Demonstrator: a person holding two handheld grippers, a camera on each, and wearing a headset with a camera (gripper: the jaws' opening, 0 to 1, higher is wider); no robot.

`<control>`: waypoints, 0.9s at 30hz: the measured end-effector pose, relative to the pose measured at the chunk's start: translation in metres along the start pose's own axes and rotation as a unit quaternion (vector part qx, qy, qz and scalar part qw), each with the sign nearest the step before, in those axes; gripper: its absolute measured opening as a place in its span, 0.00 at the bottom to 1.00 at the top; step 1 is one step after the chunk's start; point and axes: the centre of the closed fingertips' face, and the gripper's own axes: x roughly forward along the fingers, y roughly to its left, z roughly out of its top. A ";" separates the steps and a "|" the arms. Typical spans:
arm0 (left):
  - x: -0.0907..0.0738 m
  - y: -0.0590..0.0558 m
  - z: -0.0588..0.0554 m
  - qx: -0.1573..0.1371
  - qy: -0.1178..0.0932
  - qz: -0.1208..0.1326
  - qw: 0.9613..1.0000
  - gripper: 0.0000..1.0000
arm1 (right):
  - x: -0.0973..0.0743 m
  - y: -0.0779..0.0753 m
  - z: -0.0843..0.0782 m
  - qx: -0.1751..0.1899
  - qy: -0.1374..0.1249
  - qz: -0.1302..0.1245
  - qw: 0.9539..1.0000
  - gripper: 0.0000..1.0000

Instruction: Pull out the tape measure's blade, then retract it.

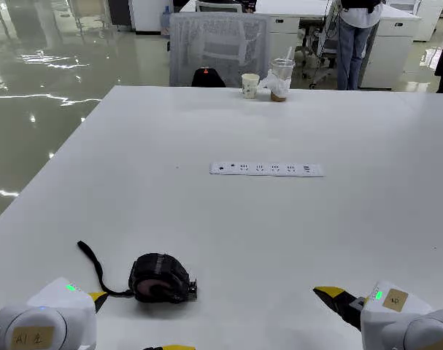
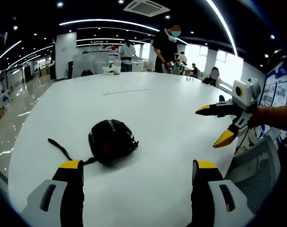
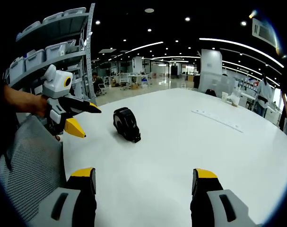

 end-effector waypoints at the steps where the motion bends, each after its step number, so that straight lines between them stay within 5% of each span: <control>1: 0.000 -0.001 0.001 0.003 -0.004 -0.002 1.000 0.93 | -0.001 0.001 0.000 0.003 -0.002 0.000 1.000 0.84; 16: -0.012 -0.013 -0.005 0.026 -0.002 -0.018 0.999 0.99 | -0.013 0.009 -0.004 0.015 -0.014 -0.018 1.000 0.99; 27: -0.019 -0.021 -0.007 0.028 -0.012 -0.024 0.999 0.99 | -0.020 0.012 -0.002 0.035 -0.028 -0.027 0.999 0.99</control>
